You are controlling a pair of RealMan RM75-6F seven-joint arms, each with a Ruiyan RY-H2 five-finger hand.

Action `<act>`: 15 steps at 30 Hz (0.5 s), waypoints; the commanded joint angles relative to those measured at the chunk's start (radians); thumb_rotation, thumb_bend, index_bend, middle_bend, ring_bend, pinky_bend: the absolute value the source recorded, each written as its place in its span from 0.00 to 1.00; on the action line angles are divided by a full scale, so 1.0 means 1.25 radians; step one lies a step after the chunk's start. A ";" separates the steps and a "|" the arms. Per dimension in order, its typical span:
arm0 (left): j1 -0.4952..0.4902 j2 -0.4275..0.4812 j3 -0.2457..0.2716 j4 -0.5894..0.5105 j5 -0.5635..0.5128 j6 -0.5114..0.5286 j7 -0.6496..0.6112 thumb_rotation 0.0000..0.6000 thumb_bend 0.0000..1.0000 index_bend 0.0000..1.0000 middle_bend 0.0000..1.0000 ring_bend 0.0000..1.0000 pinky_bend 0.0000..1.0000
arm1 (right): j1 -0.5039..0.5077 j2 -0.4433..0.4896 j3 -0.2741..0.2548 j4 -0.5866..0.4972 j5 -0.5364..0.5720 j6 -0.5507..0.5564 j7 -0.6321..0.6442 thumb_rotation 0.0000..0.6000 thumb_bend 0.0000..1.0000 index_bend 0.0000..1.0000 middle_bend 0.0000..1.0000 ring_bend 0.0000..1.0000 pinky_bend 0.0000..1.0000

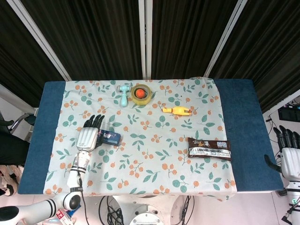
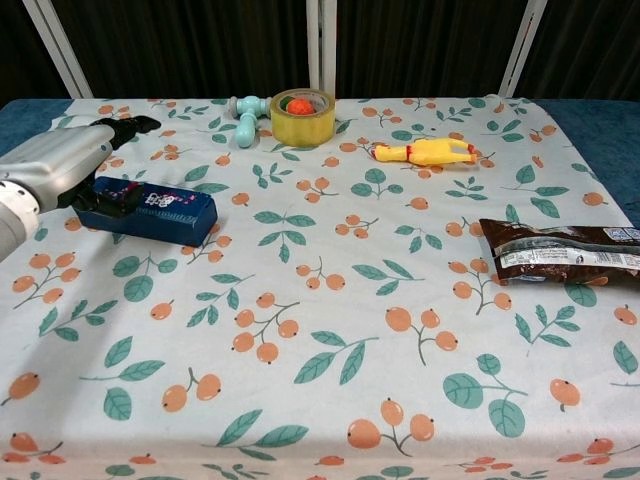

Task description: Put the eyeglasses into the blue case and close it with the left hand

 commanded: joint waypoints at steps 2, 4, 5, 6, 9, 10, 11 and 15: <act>-0.010 -0.016 -0.007 0.024 -0.014 -0.011 0.011 1.00 0.46 0.02 0.02 0.02 0.15 | -0.001 0.001 0.002 0.000 0.002 0.003 0.002 1.00 0.20 0.00 0.00 0.00 0.00; -0.012 -0.020 -0.008 0.030 -0.017 -0.013 0.012 1.00 0.44 0.01 0.02 0.02 0.15 | -0.002 0.002 0.003 0.000 0.002 0.005 0.003 1.00 0.20 0.00 0.00 0.00 0.00; -0.013 -0.021 -0.008 0.033 -0.017 -0.012 0.012 1.00 0.43 0.01 0.02 0.02 0.15 | -0.002 0.002 0.003 0.000 0.002 0.006 0.003 1.00 0.20 0.00 0.00 0.00 0.00; -0.013 -0.022 -0.008 0.034 -0.017 -0.011 0.012 1.00 0.42 0.01 0.02 0.02 0.15 | -0.002 0.002 0.003 0.000 0.001 0.006 0.003 1.00 0.20 0.00 0.00 0.00 0.00; -0.012 -0.019 -0.009 0.029 -0.015 -0.004 0.010 1.00 0.42 0.01 0.02 0.02 0.15 | -0.001 0.002 0.004 0.000 0.001 0.005 0.004 1.00 0.20 0.00 0.00 0.00 0.00; -0.010 -0.015 -0.009 0.023 -0.012 0.000 0.008 1.00 0.41 0.01 0.02 0.02 0.15 | -0.001 0.001 0.004 0.000 0.001 0.005 0.004 1.00 0.20 0.00 0.00 0.00 0.00; -0.007 -0.007 -0.008 0.009 -0.008 0.008 0.007 1.00 0.41 0.01 0.02 0.02 0.15 | 0.000 0.001 0.004 0.001 0.001 0.005 0.005 1.00 0.20 0.00 0.00 0.00 0.00; 0.024 0.052 0.005 -0.090 0.031 0.067 -0.003 1.00 0.37 0.01 0.02 0.02 0.15 | -0.002 0.002 0.007 0.001 -0.005 0.016 0.013 1.00 0.20 0.00 0.00 0.00 0.00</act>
